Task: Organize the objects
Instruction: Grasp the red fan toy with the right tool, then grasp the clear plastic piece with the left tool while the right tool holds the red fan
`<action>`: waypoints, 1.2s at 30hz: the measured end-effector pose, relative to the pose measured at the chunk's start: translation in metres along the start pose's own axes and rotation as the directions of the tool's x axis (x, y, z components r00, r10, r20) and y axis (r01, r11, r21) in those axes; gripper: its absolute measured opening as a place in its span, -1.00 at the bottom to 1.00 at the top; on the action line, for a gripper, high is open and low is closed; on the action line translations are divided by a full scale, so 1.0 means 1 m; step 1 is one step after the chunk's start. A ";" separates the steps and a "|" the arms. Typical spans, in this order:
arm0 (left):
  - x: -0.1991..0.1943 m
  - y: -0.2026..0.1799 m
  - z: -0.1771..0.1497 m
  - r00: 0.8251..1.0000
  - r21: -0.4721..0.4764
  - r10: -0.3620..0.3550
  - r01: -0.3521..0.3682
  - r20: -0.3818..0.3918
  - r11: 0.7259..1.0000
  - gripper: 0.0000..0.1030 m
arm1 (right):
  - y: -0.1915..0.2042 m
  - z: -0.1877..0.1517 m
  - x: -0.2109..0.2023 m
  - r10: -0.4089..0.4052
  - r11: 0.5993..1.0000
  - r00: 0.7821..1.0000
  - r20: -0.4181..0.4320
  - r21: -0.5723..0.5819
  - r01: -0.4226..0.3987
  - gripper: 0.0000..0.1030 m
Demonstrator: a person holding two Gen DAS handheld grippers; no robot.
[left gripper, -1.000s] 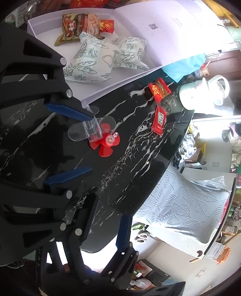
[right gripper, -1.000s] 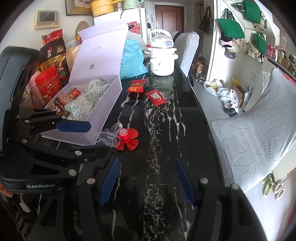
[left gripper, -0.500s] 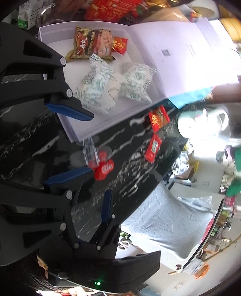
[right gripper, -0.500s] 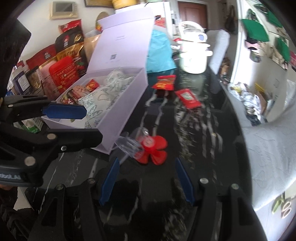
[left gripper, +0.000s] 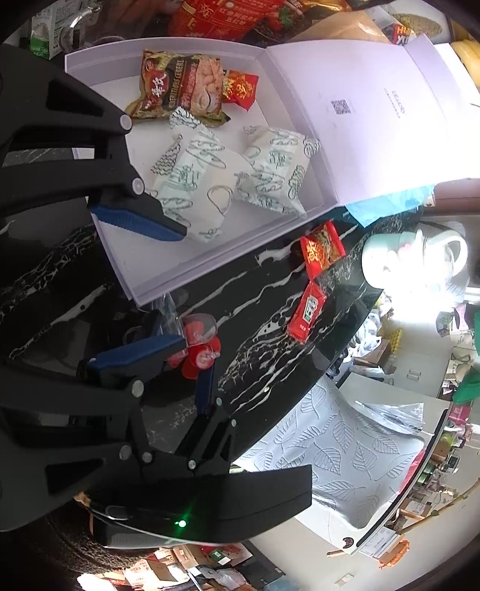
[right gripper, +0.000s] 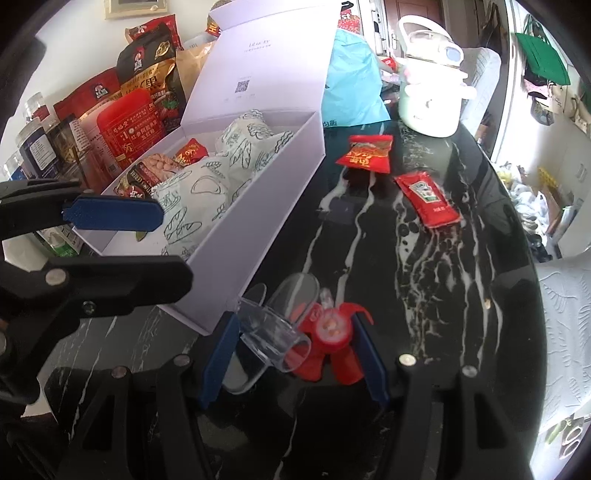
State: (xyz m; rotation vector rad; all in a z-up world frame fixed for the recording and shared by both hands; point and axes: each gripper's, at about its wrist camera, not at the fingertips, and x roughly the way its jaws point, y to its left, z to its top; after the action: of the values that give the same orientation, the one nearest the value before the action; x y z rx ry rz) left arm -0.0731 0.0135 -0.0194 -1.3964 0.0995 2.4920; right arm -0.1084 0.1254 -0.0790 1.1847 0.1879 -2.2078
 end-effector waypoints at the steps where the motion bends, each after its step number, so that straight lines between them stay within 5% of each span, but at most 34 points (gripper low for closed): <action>1: 0.001 -0.002 0.000 1.000 0.004 -0.002 0.002 -0.002 1.000 -0.01 | 0.000 -0.001 -0.001 0.003 1.000 1.000 0.005 -0.005 -0.003 0.19; 10: 0.002 -0.027 -0.006 1.000 0.043 -0.024 0.025 -0.017 0.999 -0.01 | -0.004 -0.020 -0.018 -0.008 1.000 0.999 0.031 0.014 0.007 0.17; 24: 0.011 -0.099 -0.052 0.990 0.161 -0.108 0.122 -0.089 0.979 0.00 | -0.003 -0.102 -0.081 -0.093 0.989 0.994 0.059 0.124 0.085 0.18; 36: 0.012 -0.111 -0.067 0.973 0.126 -0.187 0.204 -0.132 0.971 0.03 | 0.004 -0.133 -0.116 -0.160 0.981 0.983 0.092 0.123 0.148 0.52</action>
State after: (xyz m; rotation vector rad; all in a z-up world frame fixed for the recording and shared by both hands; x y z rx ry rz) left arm 0.0068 0.1095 -0.0563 -1.4225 0.1488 2.1982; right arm 0.0351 0.2271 -0.0646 1.1492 0.1147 -2.4370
